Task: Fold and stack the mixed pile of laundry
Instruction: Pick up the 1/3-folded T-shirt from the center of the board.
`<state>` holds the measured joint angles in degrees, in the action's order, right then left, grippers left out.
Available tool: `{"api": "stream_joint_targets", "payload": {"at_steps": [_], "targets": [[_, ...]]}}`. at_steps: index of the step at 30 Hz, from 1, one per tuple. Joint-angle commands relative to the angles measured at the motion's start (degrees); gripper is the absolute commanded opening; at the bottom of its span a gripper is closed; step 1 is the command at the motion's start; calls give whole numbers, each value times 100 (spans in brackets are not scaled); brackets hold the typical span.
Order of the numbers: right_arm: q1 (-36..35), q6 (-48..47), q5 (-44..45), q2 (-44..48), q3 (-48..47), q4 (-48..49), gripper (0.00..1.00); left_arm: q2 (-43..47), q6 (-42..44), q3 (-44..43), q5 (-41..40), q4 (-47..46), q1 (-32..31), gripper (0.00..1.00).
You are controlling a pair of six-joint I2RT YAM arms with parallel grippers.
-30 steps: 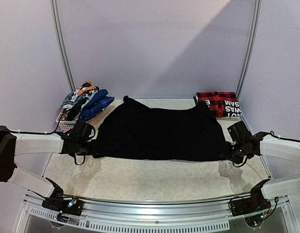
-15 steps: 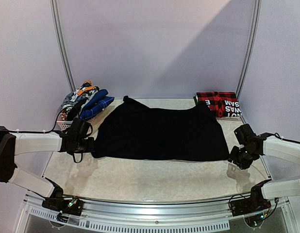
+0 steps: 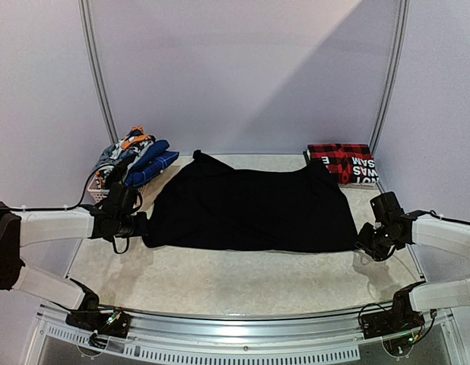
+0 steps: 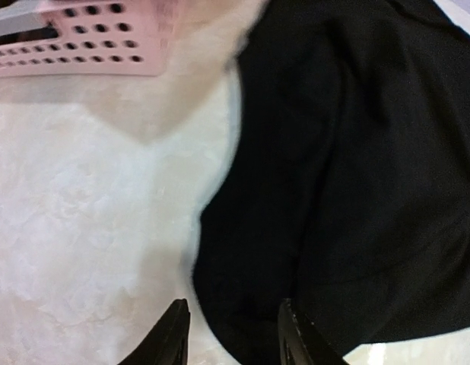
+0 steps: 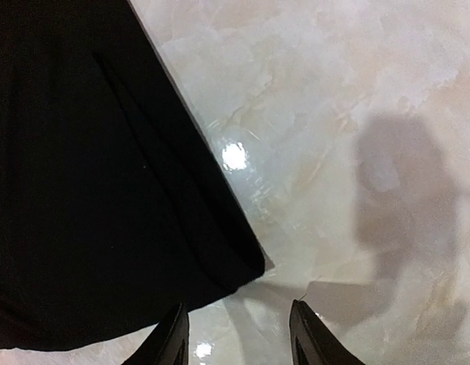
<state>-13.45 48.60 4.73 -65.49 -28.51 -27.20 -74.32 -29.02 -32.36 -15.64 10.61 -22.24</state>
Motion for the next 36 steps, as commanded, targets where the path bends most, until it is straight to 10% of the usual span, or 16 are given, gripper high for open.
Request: {"api": "stream_joint_targets", "payload": {"at_steps": [1, 14, 26, 36], "targets": [[123, -35, -213, -279, 69, 573, 45, -172, 296, 115, 859, -488, 36, 41], [347, -58, -621, -915, 168, 1326, 37, -1121, 553, -335, 1324, -854, -72, 34], [387, -62, -611, -1000, 131, 1193, 11, -1304, 593, -444, 1427, -965, -85, 1], [387, 46, -507, -833, 162, 854, 0, -1222, 611, -582, 1195, -772, -83, 0]]}}
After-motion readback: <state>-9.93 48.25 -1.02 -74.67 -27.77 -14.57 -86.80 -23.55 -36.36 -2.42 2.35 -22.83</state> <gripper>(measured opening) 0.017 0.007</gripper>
